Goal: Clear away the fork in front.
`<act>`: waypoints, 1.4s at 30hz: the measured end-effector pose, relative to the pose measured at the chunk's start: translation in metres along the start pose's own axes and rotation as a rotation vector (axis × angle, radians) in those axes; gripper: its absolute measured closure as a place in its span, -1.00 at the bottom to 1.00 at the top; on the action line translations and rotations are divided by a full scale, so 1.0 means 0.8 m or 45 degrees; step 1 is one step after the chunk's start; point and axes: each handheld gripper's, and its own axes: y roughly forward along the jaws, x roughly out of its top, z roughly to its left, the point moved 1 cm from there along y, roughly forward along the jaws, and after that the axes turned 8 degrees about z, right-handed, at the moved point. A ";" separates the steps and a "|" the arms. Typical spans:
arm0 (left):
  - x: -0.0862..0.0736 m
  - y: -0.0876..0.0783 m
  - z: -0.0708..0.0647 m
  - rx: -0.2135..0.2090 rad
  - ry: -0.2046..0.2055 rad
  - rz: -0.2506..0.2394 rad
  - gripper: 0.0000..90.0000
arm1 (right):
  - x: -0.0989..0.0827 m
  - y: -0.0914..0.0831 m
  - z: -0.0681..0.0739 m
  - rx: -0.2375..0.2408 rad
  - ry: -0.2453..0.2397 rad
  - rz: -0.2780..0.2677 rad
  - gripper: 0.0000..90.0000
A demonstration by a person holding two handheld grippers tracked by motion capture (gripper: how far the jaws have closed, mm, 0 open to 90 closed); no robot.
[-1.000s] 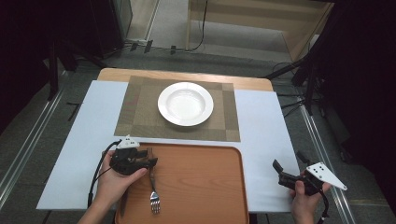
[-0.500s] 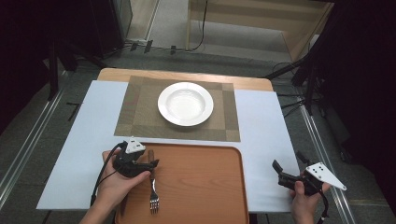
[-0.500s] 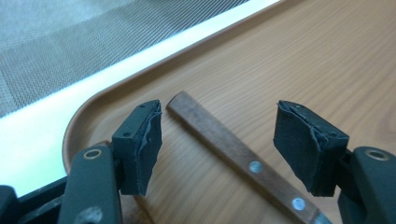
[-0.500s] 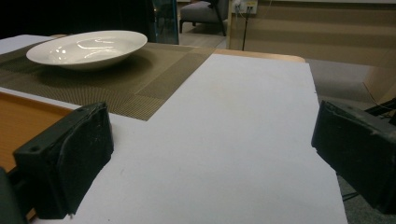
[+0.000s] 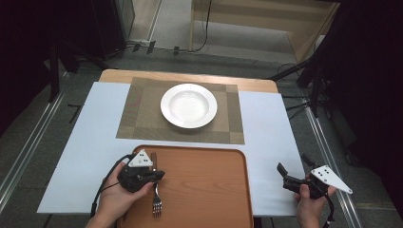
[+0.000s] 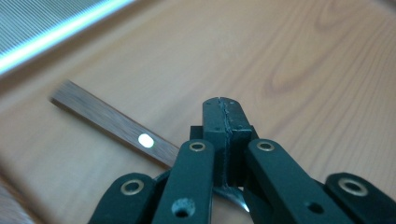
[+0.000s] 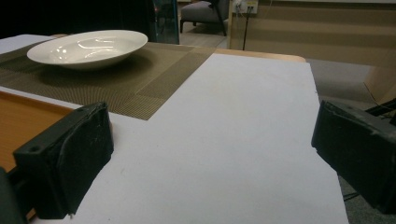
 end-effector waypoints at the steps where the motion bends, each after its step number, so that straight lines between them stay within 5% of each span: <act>1: -0.002 0.003 -0.003 0.011 0.016 0.026 0.98 | 0.000 0.000 0.000 0.000 -0.001 0.000 -1.00; 9: -0.008 0.008 -0.003 -0.007 -0.008 0.067 0.98 | 0.000 0.000 0.001 0.002 -0.006 0.005 -1.00; 21: -0.026 -0.003 0.018 -0.036 -0.092 0.050 0.98 | 0.000 0.001 0.001 0.006 -0.012 0.008 -1.00; 33: -0.033 -0.010 0.023 -0.023 -0.105 0.058 0.98 | 0.000 0.001 0.001 0.001 -0.012 0.013 -1.00; 36: -0.026 -0.014 0.026 -0.076 -0.138 -0.008 0.98 | 0.000 0.001 0.000 0.005 -0.009 0.013 -1.00; 42: -0.003 0.001 0.035 -0.005 -0.125 -0.012 0.98 | 0.000 0.003 0.003 -0.007 -0.023 0.022 -1.00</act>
